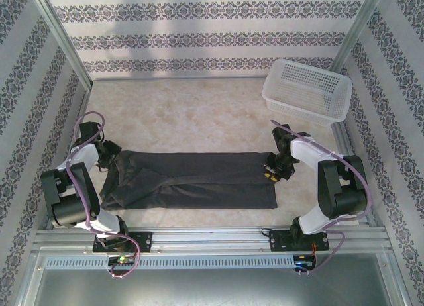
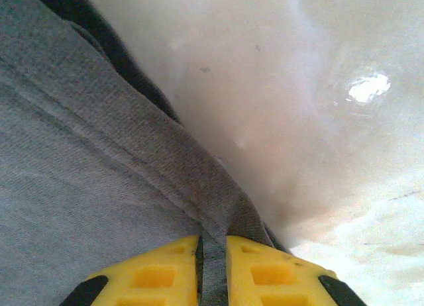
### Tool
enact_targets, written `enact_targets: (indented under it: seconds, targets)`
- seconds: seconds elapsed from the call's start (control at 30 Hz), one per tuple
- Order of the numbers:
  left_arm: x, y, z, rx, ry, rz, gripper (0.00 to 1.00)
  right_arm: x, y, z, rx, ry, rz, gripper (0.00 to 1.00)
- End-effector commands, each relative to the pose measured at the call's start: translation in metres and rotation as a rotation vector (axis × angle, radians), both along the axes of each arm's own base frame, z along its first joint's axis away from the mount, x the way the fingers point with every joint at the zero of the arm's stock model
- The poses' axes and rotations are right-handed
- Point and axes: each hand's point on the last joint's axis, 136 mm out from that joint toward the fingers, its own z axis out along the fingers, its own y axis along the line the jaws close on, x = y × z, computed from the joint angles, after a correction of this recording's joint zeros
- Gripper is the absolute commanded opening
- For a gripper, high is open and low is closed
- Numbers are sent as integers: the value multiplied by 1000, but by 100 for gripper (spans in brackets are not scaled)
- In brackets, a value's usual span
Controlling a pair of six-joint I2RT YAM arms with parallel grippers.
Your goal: Fold and stack the t-shirts
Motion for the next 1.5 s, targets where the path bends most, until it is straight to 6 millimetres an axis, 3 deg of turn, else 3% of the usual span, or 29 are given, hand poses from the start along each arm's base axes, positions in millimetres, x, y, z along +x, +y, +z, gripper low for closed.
enact_targets:
  seconds: [0.0,0.13,0.3,0.5,0.77,1.1,1.23,1.47]
  targets:
    - [14,3,8,11,-71,-39,45,5,-5,11,-39,-15,5,19]
    - [14,6,24,40,-125,-13,45,13,-1,21,-47,-56,18,20]
    - [4,2,16,32,-74,-33,19,25,10,20,-32,-80,19,20]
    - [0,12,11,65,-43,-10,0,49,14,20,-48,-136,6,21]
    - [3,39,-3,12,-1,77,0,49,10,-10,-87,13,7,20]
    - [15,32,-14,-77,-16,70,0,62,-2,-17,-170,95,16,19]
    - [30,23,-13,-126,-74,62,0,82,-10,-17,-169,90,-5,20]
    - [74,17,-8,-183,-153,57,0,139,-25,-14,-150,37,-29,20]
